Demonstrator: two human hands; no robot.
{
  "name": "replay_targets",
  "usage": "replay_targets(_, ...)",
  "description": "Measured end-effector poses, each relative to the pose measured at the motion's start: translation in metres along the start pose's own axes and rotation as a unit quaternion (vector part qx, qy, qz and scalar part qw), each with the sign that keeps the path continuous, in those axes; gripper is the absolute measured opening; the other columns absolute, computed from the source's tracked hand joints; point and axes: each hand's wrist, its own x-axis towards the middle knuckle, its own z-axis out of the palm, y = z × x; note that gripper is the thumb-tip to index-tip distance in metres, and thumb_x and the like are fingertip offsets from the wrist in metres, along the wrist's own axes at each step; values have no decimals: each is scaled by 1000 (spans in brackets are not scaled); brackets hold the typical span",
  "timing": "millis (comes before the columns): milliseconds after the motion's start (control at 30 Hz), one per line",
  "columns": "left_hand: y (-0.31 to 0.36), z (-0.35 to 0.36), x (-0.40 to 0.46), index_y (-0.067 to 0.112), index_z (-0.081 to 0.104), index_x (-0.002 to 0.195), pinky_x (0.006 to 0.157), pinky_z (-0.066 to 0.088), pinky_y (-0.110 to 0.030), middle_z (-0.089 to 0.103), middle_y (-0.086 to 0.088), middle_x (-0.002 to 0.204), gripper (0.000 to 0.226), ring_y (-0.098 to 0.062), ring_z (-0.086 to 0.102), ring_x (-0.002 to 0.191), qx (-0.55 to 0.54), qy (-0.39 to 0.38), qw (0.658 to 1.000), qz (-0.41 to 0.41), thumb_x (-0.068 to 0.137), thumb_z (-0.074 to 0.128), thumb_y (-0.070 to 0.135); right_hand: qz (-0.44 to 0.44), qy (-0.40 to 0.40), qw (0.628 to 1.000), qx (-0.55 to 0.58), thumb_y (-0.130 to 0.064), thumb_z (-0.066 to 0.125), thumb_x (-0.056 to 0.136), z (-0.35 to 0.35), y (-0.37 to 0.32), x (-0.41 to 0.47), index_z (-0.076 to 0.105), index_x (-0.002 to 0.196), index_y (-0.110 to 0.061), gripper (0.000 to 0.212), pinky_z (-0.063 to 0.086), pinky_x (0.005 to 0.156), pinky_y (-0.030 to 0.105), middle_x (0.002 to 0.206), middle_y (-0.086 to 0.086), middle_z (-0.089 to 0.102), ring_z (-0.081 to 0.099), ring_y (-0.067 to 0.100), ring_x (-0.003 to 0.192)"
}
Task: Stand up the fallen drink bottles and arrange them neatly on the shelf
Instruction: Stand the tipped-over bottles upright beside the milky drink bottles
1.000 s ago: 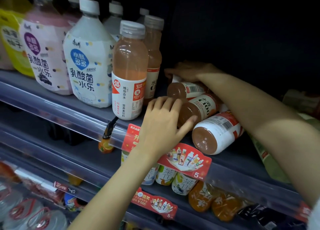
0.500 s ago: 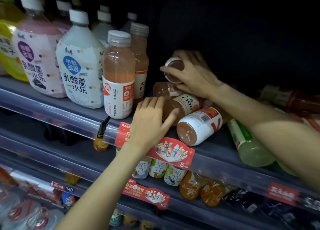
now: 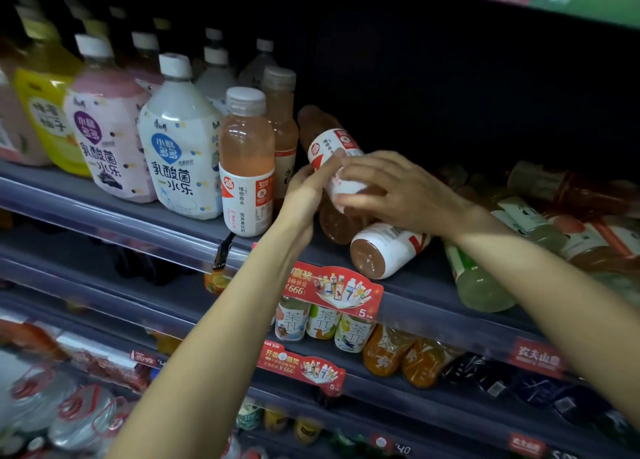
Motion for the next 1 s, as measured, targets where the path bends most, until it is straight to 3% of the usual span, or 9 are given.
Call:
replay_targets(100,6,5,0,11,45,138,83,57,-30,66,-10,120,62,-20,67,104,48,10,995,82,83,74,22,194,12,963,185,-44,51,93,-13,0,-8,46,127,-18,43,36,105,38,137,7,41,41,18,128)
replay_targets(233,16,5,2,15,31,145,94,52,-28,57,-1,127,83,-10,59,114,219,9,940,261,78,79,18,485,89,746,447,-34,55,92,-21,1,23,40,134,-12,49,51,89,23,120,-7,53,56,-6,102)
replay_targets(367,4,-4,3,10,31,147,107,37,-21,44,-7,143,81,-9,42,131,378,82,827,408,81,76,18,512,77,669,533,-20,70,84,-12,6,55,41,135,-13,59,51,87,19,119,-3,60,62,5,104)
replay_targets(500,3,-5,-1,-1,30,146,111,37,-40,40,-18,146,75,-27,39,136,441,113,767,452,83,70,5,541,91,628,551,-23,77,78,-1,6,63,59,118,-15,45,51,93,31,111,1,67,65,12,102)
replay_targets(600,-4,-9,-6,-8,28,144,111,36,-46,37,-26,146,74,-37,37,137,496,111,734,450,82,68,3,560,67,625,540,-28,76,78,6,9,65,62,111,-16,38,52,87,25,106,-3,68,65,9,95)
replay_targets(667,-11,-13,-12,-8,26,145,111,35,-47,36,-27,146,79,-38,37,137,506,93,751,413,80,69,4,558,35,656,507,-27,78,76,10,10,66,60,112,-17,41,50,84,20,107,-4,66,63,8,95)
replay_targets(800,-13,-21,-23,-4,32,143,114,31,-32,42,-23,142,74,-31,39,134,506,92,756,404,80,70,7,538,7,707,459,-34,85,63,28,4,60,56,123,-16,69,50,94,33,117,0,64,61,12,106)
replay_targets(867,-7,-21,-33,-2,39,139,109,29,-19,46,-20,138,63,-26,41,128,499,104,728,457,83,65,6,528,5,705,473,-35,86,62,34,0,62,51,128,-17,77,48,95,29,122,-1,61,59,10,109)
replay_targets(1000,5,-30,-41,0,55,126,100,37,-29,58,-16,123,43,-26,47,114,531,167,624,548,84,59,8,474,-23,728,495,-29,83,70,31,4,73,49,127,-18,67,48,92,22,119,-6,59,57,5,108)
